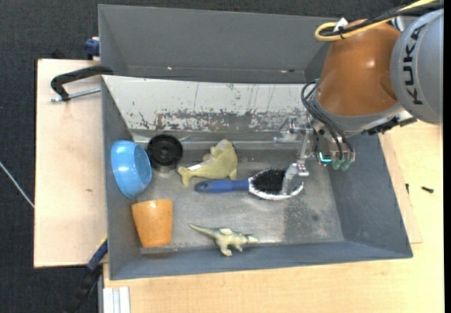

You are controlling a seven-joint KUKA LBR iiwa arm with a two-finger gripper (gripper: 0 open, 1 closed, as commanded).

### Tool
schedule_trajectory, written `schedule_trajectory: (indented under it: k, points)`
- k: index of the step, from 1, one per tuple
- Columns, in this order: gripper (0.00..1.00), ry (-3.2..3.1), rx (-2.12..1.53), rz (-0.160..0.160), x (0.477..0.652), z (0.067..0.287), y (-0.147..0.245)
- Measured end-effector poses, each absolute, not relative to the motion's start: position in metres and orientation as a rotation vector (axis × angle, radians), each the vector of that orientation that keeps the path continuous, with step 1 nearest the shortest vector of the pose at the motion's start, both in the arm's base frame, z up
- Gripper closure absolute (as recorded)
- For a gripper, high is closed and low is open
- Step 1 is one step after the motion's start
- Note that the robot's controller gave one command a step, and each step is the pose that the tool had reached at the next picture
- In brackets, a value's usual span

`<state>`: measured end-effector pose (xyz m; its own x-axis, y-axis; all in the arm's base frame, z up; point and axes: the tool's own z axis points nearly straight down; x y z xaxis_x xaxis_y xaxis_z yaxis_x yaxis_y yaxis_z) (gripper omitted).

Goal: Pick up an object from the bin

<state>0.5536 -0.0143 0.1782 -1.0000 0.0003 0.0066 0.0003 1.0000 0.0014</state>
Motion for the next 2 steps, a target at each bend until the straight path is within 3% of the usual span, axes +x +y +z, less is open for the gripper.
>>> schedule_trajectory:
  k: [1, 2]
  points:
    - [0.00, -3.147, -0.096, -0.005, 0.559, 0.071, 0.013]
    - [0.00, -3.150, 0.000, -0.001, 0.555, 0.102, 0.014]
